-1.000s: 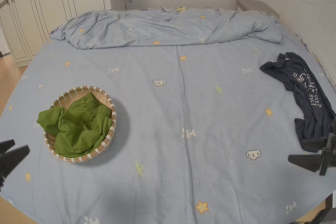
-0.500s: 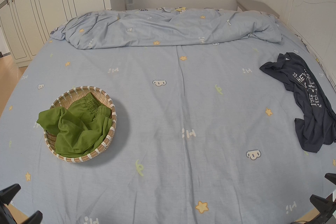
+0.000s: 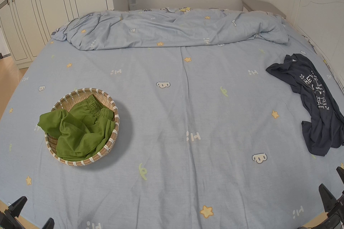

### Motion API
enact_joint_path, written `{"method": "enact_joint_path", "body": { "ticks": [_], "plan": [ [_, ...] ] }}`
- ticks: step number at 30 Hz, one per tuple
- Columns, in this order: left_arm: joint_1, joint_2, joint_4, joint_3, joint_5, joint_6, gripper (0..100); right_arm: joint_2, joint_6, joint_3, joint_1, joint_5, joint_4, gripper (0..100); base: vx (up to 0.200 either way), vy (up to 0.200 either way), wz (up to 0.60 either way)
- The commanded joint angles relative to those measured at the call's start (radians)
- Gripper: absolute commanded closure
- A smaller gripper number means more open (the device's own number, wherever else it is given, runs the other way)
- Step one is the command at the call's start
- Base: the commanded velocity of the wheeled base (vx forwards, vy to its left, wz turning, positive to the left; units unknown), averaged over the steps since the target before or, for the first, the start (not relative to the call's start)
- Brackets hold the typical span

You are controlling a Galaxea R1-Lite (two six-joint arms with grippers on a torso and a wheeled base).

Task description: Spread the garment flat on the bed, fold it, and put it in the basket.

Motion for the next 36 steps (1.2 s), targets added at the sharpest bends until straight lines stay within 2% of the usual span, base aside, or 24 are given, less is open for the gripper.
{"method": "enact_joint_path", "body": {
  "ticks": [1,4,6,7,10,11,14,16,17,18,19,21,23,24,26,28,29,34,36],
  "plan": [
    [-0.005,-0.024,-0.248,0.149,0.268,-0.054,0,-0.017,-0.004,0.121,-0.002,-0.111,-0.080,0,0.000,0.000,0.00],
    [-0.005,-0.024,-0.312,0.183,0.311,-0.056,0,-0.017,-0.019,0.121,-0.002,-0.109,-0.076,0,0.000,0.000,0.00],
    [-0.005,-0.024,-0.312,0.183,0.310,-0.054,0,-0.017,-0.039,0.121,-0.002,-0.109,-0.076,0,0.000,0.000,0.00],
    [-0.005,-0.024,-0.312,0.183,0.310,-0.051,0,-0.017,-0.076,0.121,-0.002,-0.112,-0.073,0,0.000,0.000,0.00],
    [-0.005,-0.024,-0.312,0.184,0.296,-0.038,0,-0.016,-0.109,0.121,-0.002,-0.128,-0.066,0,0.000,0.000,0.00],
    [-0.005,-0.024,-0.320,0.198,0.264,-0.002,0,-0.016,-0.139,0.121,-0.002,-0.148,-0.064,0,0.000,0.000,0.00],
    [-0.005,-0.024,-0.321,0.200,0.247,0.018,0,-0.016,-0.197,0.121,-0.002,-0.146,-0.063,0,0.000,0.000,0.00],
    [-0.005,-0.024,-0.321,0.200,0.247,0.016,0,-0.016,-0.208,0.121,-0.002,-0.115,-0.060,0,0.000,0.000,0.00],
    [-0.005,-0.024,-0.321,0.200,0.247,0.016,0,-0.016,-0.208,0.121,-0.002,-0.115,-0.060,0,0.000,0.000,0.00],
    [-0.005,-0.024,-0.321,0.200,0.248,0.007,0,-0.016,-0.208,0.121,-0.002,-0.036,-0.060,0,0.000,0.000,0.00],
    [-0.005,-0.024,-0.321,0.200,0.248,0.004,0,-0.016,-0.208,0.121,-0.002,-0.037,-0.061,0,0.000,0.000,0.00],
    [-0.005,-0.024,-0.321,0.200,0.251,-0.005,0,-0.016,-0.198,0.121,-0.002,-0.143,-0.061,0,0.000,0.000,0.00],
    [-0.005,-0.024,-0.321,0.200,0.248,0.005,0,-0.016,-0.178,0.121,-0.002,-0.157,-0.061,0,0.000,0.000,0.00],
    [-0.005,-0.024,-0.321,0.200,0.248,0.005,0,-0.016,-0.126,0.121,-0.003,-0.151,-0.061,0,0.000,0.000,0.00],
    [-0.005,-0.024,-0.321,0.200,0.248,0.005,0,-0.016,-0.092,0.121,-0.002,-0.149,-0.061,0,0.000,0.000,0.00],
    [-0.005,-0.024,-0.321,0.200,0.248,0.005,0,-0.017,-0.092,0.121,-0.003,-0.163,-0.063,0,0.000,0.000,0.00],
    [-0.005,-0.024,-0.321,0.200,0.248,0.005,0,-0.016,-0.080,0.121,-0.003,-0.211,-0.064,0,0.000,0.000,0.00],
    [-0.005,-0.024,-0.321,0.200,0.248,0.005,0,-0.016,-0.073,0.121,-0.002,-0.214,-0.064,0,0.000,0.000,0.00],
    [-0.005,-0.024,-0.321,0.200,0.248,0.005,0,-0.016,-0.099,0.121,-0.002,-0.154,-0.064,0,0.000,0.000,0.00]
  ]
}}
